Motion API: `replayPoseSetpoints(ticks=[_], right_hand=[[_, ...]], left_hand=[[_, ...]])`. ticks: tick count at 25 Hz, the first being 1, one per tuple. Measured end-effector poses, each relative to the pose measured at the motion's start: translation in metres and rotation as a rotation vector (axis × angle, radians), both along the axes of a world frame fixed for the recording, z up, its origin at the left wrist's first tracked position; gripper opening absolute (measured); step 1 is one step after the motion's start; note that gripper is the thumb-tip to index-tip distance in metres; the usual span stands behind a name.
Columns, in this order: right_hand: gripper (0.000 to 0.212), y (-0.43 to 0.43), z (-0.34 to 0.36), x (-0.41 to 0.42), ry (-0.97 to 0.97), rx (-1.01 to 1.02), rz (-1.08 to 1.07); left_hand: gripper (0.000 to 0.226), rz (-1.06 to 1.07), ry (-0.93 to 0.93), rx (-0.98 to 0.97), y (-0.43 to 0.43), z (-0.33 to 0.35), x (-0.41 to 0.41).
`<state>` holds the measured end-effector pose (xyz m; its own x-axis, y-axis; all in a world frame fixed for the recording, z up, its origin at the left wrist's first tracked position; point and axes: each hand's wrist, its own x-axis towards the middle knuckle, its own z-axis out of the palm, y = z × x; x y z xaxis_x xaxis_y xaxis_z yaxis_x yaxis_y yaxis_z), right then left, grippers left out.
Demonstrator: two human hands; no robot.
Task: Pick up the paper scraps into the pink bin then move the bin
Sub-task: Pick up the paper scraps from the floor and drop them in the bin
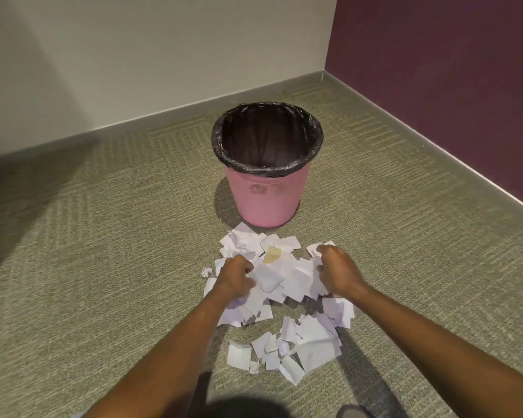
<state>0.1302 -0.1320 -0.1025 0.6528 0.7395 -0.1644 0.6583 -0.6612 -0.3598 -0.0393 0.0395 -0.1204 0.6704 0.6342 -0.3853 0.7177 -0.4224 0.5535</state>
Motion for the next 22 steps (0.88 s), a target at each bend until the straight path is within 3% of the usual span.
replayPoseSetpoints(ticks=[1,3,6,9,12,22], right_hand=[[0.024,-0.005,0.001,0.001,0.01,-0.003,-0.038],[0.021,-0.013,0.005,0.003,0.039,0.038,-0.101],[0.013,-0.019,0.014,0.006,0.065,0.116,-0.143],[0.003,-0.02,0.025,0.001,-0.031,0.135,-0.074],[0.003,-0.021,0.027,-0.006,-0.184,0.088,0.057],[0.01,-0.018,0.021,-0.012,-0.164,0.078,0.083]], left_hand=[[0.024,-0.008,0.0,0.022,0.001,0.002,-0.003],[0.052,-0.016,-0.043,0.033,0.003,0.003,-0.005],[0.06,-0.024,-0.12,0.053,0.001,0.01,-0.009],[0.055,-0.013,-0.183,-0.003,0.003,0.012,-0.011],[0.031,0.036,-0.21,-0.075,0.006,0.006,-0.017],[0.024,0.096,-0.245,-0.19,0.01,-0.015,-0.025]])
